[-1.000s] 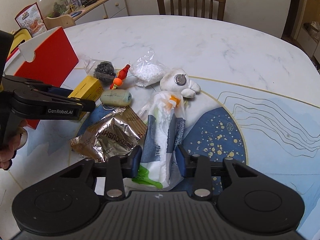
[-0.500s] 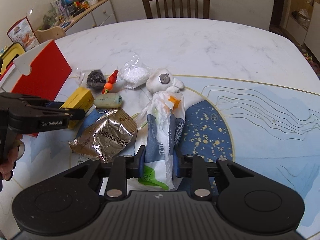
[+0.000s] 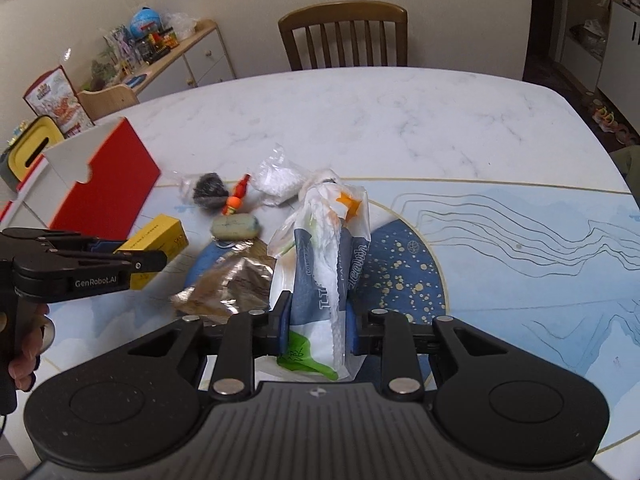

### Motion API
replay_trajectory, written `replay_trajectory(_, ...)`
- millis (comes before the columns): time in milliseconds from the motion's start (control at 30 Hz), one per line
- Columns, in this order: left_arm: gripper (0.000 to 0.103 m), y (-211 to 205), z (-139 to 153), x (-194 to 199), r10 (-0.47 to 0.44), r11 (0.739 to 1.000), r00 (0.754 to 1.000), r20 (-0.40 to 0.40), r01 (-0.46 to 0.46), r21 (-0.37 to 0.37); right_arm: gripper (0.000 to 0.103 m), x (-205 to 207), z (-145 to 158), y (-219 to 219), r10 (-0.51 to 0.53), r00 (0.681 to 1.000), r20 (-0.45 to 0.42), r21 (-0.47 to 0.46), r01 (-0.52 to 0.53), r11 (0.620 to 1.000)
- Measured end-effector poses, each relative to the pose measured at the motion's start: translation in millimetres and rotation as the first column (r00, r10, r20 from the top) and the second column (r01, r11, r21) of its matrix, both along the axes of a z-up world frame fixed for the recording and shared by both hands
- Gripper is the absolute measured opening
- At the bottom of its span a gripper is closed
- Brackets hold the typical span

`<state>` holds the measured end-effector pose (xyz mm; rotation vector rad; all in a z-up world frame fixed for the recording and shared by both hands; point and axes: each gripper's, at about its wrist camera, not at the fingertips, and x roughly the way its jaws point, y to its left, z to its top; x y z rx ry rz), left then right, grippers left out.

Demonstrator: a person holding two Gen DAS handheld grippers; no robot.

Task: Organize objects
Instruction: 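Carry the white bag and yellow box over the red-and-white box with both tools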

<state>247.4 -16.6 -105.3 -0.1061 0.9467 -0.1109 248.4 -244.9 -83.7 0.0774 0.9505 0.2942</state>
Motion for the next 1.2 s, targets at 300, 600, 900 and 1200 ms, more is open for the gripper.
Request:
replay_trajectory(300,0.028,10,32,-26,-0.004,0.999,0.999,0.035,0.005,-0.035,0.025,-17,31,24,0.031,0.999,0.030,0.005,-0.031,1.000)
replay_trajectory(600,0.028,39,57,-40,0.017,0.998,0.998,0.067,-0.013,-0.054,0.025,-24,54,60,0.056,0.997,0.053,0.006,-0.057,0.998)
replay_trajectory(900,0.028,76,70,-50,0.041,0.997,0.995,0.090,-0.035,-0.064,0.025,-27,74,108,0.102,0.992,0.077,0.014,-0.103,0.995)
replay_trajectory(1200,0.028,122,75,-56,0.078,0.995,0.991,0.106,-0.070,-0.076,0.025,-24,86,167,0.171,0.980,0.103,0.007,-0.173,0.985)
